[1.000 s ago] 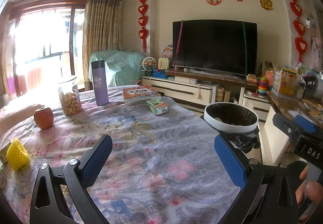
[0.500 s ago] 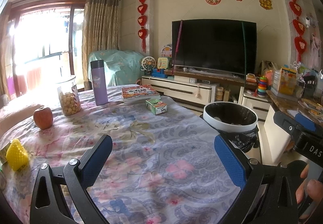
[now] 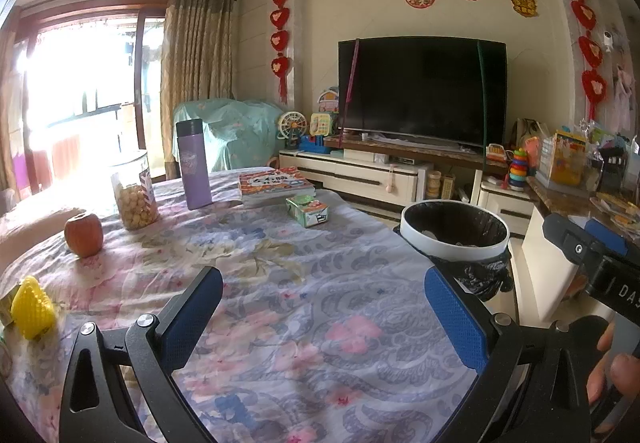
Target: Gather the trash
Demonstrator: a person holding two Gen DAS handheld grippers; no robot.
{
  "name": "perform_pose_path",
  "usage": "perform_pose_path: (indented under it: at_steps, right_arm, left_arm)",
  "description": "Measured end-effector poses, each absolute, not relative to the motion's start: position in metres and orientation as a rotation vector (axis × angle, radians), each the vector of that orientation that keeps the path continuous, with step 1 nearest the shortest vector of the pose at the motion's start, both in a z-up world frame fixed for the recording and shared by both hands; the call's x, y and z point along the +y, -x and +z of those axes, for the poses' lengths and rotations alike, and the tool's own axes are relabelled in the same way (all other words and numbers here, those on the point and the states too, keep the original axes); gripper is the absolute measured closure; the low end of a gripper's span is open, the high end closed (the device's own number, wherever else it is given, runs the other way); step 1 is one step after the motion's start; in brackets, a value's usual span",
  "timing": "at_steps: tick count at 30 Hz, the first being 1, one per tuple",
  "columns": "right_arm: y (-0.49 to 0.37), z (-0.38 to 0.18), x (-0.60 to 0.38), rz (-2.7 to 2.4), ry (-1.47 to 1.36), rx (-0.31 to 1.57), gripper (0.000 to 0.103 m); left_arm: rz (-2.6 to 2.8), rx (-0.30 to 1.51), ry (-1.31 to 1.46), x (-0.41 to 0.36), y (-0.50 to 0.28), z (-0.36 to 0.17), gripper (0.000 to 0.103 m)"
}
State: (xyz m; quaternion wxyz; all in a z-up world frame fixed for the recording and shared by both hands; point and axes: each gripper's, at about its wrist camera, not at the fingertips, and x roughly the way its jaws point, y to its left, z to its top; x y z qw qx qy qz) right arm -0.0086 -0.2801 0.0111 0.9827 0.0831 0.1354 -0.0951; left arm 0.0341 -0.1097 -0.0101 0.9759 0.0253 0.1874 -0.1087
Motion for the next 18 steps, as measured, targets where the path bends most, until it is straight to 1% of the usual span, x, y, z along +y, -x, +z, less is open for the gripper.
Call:
perform_pose_path:
  at_steps: [18]
  right_arm:
    - [0.0070, 0.0118, -0.2800, -0.185, -0.171, 0.264, 0.000]
  left_arm:
    - [-0.220, 0.381, -0.053, -0.1117, -0.0359, -0.0106, 0.001]
